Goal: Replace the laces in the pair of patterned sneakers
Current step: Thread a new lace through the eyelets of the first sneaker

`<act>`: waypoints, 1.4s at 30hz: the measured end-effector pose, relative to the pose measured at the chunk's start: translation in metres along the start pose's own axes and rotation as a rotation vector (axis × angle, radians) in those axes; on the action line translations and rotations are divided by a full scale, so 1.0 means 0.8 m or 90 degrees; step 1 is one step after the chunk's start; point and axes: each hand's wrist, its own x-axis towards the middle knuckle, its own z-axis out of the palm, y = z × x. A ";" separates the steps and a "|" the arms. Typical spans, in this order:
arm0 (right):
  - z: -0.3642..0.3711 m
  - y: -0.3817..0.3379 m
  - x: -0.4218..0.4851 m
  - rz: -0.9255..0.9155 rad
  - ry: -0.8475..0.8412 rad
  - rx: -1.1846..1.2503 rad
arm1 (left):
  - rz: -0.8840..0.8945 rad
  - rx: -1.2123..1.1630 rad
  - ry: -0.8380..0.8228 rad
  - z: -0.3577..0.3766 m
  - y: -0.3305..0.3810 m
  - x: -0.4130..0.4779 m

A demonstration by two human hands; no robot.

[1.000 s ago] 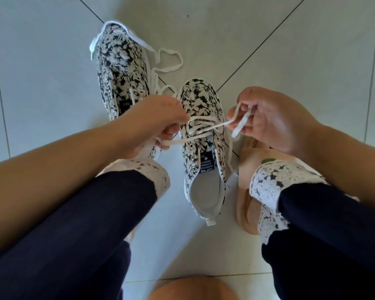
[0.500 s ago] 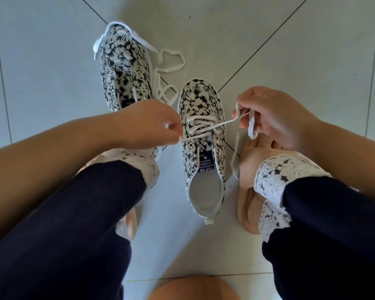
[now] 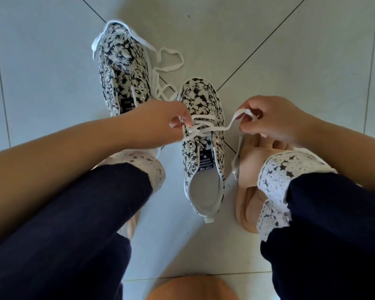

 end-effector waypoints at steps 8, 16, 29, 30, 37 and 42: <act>-0.024 -0.004 0.028 -0.104 0.287 -0.083 | 0.027 0.044 0.157 0.034 0.005 0.008; 0.082 0.052 0.001 -0.205 -0.139 -0.572 | 0.057 0.050 0.100 0.061 0.017 -0.006; 0.035 0.040 -0.002 -0.093 -0.036 -0.126 | -0.071 0.040 0.123 0.091 0.024 0.015; 0.031 0.039 -0.007 -0.094 -0.034 -0.090 | -0.078 0.015 0.130 0.091 0.024 0.017; 0.037 0.019 -0.012 -0.099 0.026 0.043 | -0.098 -0.102 0.188 0.095 0.022 0.023; 0.038 0.014 -0.003 -0.121 0.051 -0.074 | -0.083 -0.162 0.198 0.097 0.027 0.030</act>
